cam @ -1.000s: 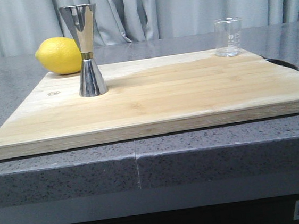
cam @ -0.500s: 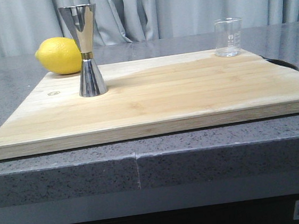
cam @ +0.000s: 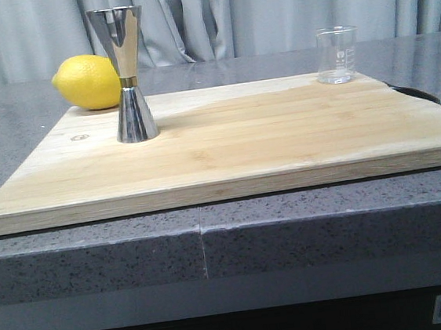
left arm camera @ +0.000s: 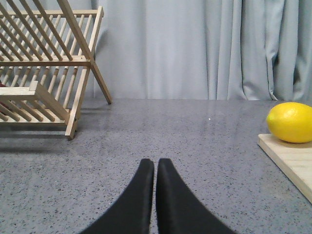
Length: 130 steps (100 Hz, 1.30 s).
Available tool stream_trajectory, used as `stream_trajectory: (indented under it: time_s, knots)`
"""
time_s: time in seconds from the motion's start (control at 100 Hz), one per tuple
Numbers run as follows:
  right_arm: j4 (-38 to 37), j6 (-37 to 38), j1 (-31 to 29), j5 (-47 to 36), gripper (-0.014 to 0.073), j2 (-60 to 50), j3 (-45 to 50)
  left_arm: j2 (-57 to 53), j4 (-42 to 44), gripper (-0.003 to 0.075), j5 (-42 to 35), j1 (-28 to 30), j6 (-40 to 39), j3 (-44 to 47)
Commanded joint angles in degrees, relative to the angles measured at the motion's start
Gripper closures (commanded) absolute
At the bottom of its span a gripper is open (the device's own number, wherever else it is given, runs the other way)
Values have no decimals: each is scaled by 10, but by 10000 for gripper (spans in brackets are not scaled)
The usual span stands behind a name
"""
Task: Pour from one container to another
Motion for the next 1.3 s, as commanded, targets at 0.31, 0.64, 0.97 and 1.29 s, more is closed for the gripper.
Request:
stream_trajectory:
  time_s: [0.31,0.64,0.97,1.29]
  knots:
    - [217,-154,-3,-72,664,-84,92,-13,0,739,-41,-4,-7,16]
    - [219,-128,-3,-149,664,-84,153,-13,0,739,-41,-4,-7,16]
    - [221,-126,-3,-126,664,-84,152,-13,0,739,-41,-4,-7,16]
    - [221,-126,-3,-124,664,-84,152,-13,0,739,-41,-4,-7,16]
